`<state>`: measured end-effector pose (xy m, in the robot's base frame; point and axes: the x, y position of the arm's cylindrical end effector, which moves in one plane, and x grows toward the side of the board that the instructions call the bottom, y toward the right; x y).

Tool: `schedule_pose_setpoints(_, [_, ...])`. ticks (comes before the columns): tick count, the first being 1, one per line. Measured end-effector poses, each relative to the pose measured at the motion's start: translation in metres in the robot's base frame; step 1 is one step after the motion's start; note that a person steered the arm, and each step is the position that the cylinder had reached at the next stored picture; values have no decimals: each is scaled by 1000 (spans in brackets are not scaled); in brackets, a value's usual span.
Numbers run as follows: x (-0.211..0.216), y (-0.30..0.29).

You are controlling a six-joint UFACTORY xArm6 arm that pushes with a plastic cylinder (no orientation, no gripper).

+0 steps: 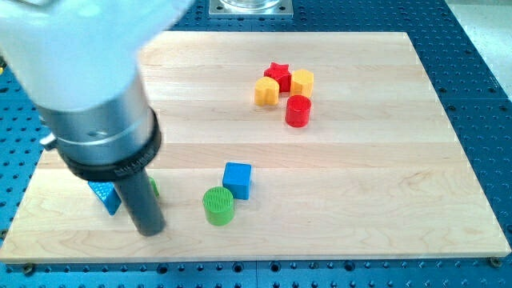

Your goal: Keep cube above green circle

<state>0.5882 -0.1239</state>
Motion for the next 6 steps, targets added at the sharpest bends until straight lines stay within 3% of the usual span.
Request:
schedule_pose_setpoints(1, [30, 77])
schedule_pose_setpoints(2, [-1, 95])
schedule_pose_setpoints(3, [-9, 15])
schedule_pose_setpoints(4, [16, 123])
schedule_pose_setpoints(5, [-16, 171])
schedule_pose_setpoints(6, [-30, 137])
